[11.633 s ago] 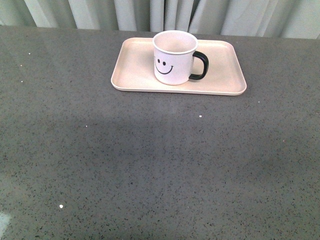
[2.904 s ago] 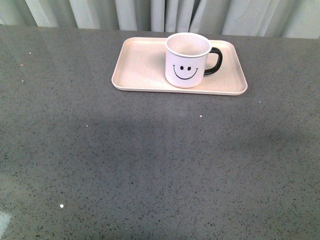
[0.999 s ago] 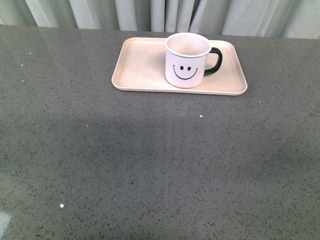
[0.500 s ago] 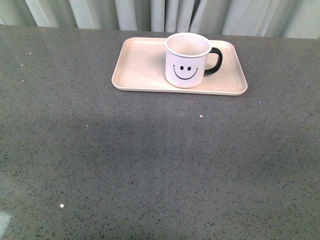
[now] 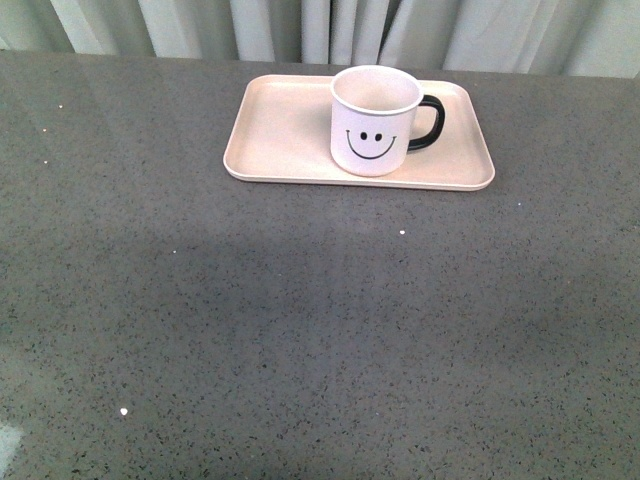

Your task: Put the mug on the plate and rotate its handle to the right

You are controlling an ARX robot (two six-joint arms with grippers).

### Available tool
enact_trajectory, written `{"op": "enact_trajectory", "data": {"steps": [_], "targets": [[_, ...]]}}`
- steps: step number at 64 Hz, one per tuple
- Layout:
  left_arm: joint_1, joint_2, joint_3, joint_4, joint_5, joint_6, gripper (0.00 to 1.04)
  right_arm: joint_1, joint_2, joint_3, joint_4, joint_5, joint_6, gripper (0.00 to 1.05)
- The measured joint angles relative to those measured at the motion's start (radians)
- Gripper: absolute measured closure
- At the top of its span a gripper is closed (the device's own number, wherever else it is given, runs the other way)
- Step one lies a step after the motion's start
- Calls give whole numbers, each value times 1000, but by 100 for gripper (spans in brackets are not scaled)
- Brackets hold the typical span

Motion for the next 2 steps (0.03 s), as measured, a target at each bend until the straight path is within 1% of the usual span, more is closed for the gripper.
{"op": "enact_trajectory", "data": {"steps": [2], "targets": [[0, 0, 0, 0, 0, 0, 9, 0, 0, 0, 0, 0, 0, 9]]}}
